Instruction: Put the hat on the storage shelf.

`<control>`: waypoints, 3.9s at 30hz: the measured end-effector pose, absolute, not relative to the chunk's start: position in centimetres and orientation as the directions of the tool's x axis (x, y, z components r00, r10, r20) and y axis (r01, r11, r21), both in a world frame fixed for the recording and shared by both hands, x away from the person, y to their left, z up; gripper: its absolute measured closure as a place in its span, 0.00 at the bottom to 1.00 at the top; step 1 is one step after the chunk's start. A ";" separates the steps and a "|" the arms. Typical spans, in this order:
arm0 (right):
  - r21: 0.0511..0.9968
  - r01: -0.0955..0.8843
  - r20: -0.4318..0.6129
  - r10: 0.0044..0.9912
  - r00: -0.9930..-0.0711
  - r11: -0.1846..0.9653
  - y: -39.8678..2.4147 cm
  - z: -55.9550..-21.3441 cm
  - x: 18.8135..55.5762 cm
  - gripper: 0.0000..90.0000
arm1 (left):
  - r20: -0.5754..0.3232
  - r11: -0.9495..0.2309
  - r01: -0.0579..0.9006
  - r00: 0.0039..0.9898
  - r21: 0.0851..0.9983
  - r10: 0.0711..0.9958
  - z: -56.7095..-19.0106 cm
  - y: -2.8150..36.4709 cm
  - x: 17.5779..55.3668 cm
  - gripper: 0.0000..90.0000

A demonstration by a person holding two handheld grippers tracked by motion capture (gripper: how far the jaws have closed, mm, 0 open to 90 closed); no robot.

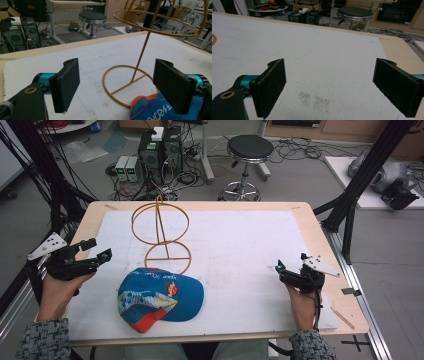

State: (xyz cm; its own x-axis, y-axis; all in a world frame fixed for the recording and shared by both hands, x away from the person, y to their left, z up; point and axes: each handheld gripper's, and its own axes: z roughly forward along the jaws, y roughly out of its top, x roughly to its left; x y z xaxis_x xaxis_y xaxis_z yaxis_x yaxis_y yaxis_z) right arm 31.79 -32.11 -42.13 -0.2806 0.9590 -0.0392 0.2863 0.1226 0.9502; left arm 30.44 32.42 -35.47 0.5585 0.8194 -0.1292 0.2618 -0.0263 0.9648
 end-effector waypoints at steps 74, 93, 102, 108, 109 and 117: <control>0.926 0.330 -0.085 0.951 -0.296 0.185 -31.7 -42.4 32.0 0.12 | -0.092 -0.321 0.209 0.935 0.924 0.343 -36.6 25.7 30.1 0.97; 0.927 0.334 -0.070 0.954 -0.290 0.170 -32.4 -42.5 31.8 0.12 | 0.006 -0.327 0.089 0.960 0.941 0.280 -31.7 23.1 28.7 0.97; 0.929 0.341 -0.048 0.958 -0.282 0.147 -32.7 -42.6 31.8 0.12 | 0.090 -0.383 0.014 0.963 0.923 0.253 -27.4 21.8 28.3 0.97; 0.929 0.339 -0.048 0.956 -0.288 0.149 -32.7 -42.6 31.9 0.12 | 0.099 -0.368 -0.012 0.971 0.930 0.218 -25.6 21.3 27.4 0.97; 0.929 0.340 -0.046 0.956 -0.289 0.147 -32.7 -42.6 31.9 0.12 | 0.099 -0.360 -0.015 0.972 0.933 0.215 -25.4 21.2 27.2 0.97; 0.925 0.351 -0.037 0.955 -0.295 0.145 -32.6 -42.7 32.0 0.12 | 0.125 -0.346 -0.050 0.972 0.937 0.200 -22.8 20.7 26.4 0.97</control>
State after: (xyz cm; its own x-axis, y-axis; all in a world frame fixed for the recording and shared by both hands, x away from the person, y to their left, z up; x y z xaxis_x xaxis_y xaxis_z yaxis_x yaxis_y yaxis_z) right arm 32.03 -32.65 -42.67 -0.2951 0.9548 -0.0374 0.3507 0.1446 0.9253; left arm 26.40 20.70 -22.80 0.9717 0.2001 0.1254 -0.0496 -0.3462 0.9368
